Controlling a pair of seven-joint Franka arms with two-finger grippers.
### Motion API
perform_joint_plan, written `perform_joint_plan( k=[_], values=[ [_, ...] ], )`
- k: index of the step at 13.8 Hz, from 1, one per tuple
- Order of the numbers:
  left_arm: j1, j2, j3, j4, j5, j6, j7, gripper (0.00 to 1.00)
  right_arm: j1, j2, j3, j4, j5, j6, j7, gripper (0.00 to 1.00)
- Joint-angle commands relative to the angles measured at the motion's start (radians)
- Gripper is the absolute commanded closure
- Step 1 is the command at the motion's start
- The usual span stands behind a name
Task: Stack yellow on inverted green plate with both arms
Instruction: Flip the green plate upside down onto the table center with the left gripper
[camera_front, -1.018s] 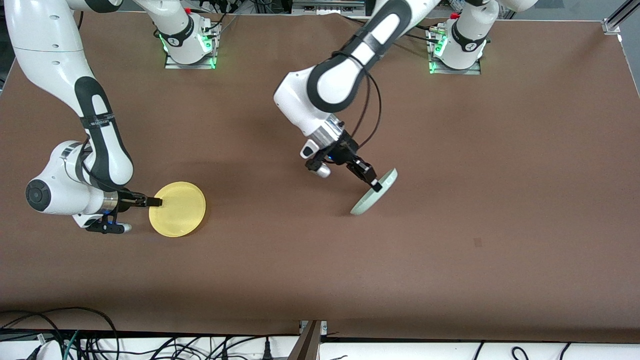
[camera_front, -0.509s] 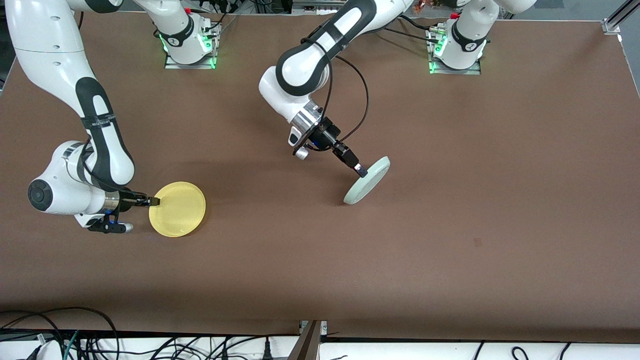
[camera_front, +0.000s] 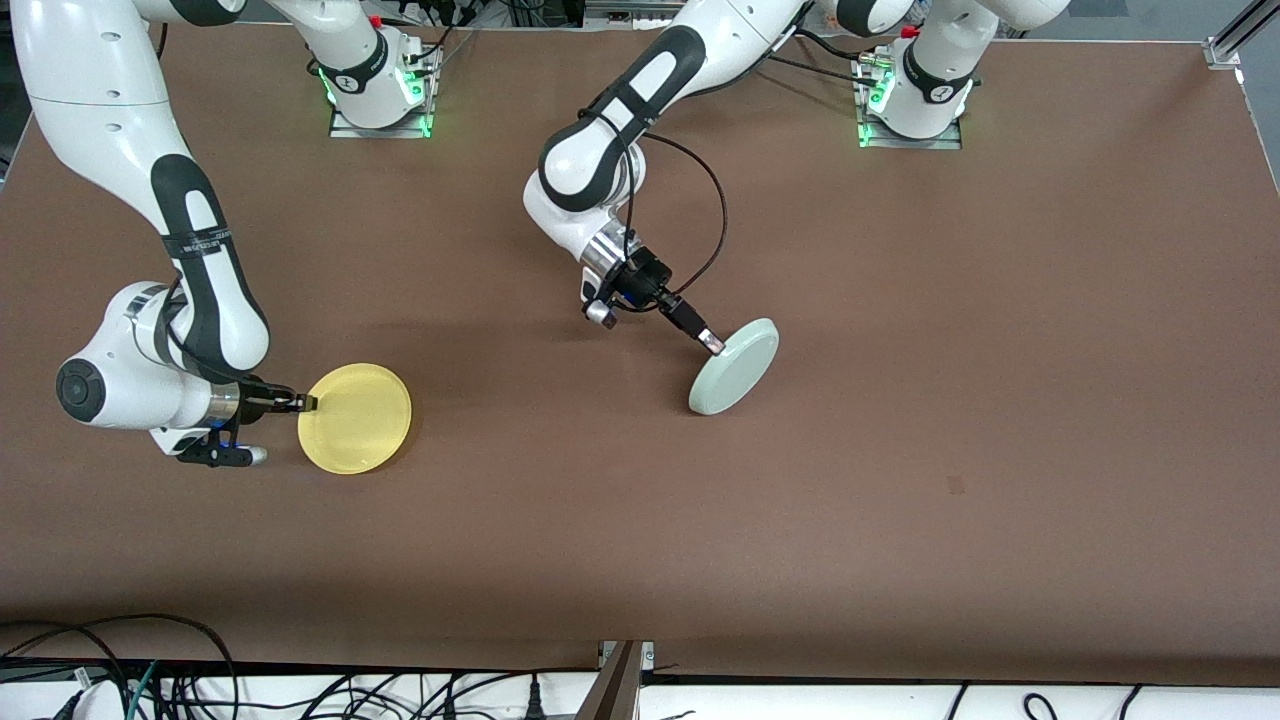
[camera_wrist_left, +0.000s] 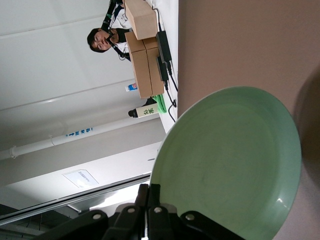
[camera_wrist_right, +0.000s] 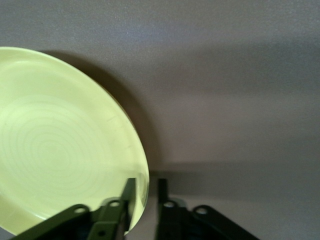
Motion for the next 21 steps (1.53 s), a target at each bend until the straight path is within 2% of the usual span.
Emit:
perform_joint_plan(
  k=[1, 2, 3, 4, 6, 9, 12, 15, 18, 21],
  values=[
    [-0.030, 0.032, 0.014, 0.043, 0.017, -0.021, -0.032, 1.00, -0.002, -0.002, 0.004, -0.012, 0.024, 0.013, -0.026, 0.88],
    [-0.047, 0.039, 0.014, 0.041, 0.017, -0.022, -0.041, 0.89, -0.002, -0.002, 0.004, -0.012, 0.024, 0.013, -0.026, 0.90],
    [-0.056, 0.040, 0.012, 0.041, 0.015, -0.022, -0.041, 0.63, -0.002, -0.002, 0.005, -0.012, 0.024, 0.013, -0.026, 0.91],
    [-0.064, 0.038, 0.009, 0.039, 0.006, -0.021, -0.037, 0.01, -0.002, 0.000, 0.004, -0.012, 0.024, 0.013, -0.026, 0.93],
    [-0.088, 0.046, -0.007, 0.036, 0.006, -0.013, -0.040, 0.00, -0.002, -0.002, 0.004, -0.006, 0.024, 0.011, -0.026, 0.99],
    [-0.116, 0.050, -0.041, 0.046, -0.040, -0.011, -0.097, 0.00, 0.000, -0.014, 0.006, 0.008, 0.050, -0.001, -0.012, 1.00],
    [-0.116, 0.044, -0.101, 0.075, -0.172, 0.010, -0.373, 0.00, 0.000, -0.062, 0.006, 0.017, 0.070, -0.010, -0.024, 1.00],
    [-0.105, 0.035, -0.104, 0.075, -0.320, 0.175, -0.628, 0.00, 0.000, -0.076, 0.004, 0.115, 0.070, -0.157, -0.026, 1.00],
    [-0.014, 0.003, -0.109, 0.076, -0.402, 0.327, -0.705, 0.00, -0.002, -0.085, -0.001, 0.207, 0.070, -0.304, -0.023, 1.00],
    [0.159, -0.081, -0.115, 0.102, -0.649, 0.418, -0.606, 0.00, -0.002, -0.123, -0.001, 0.235, 0.067, -0.383, -0.026, 1.00]
  ],
)
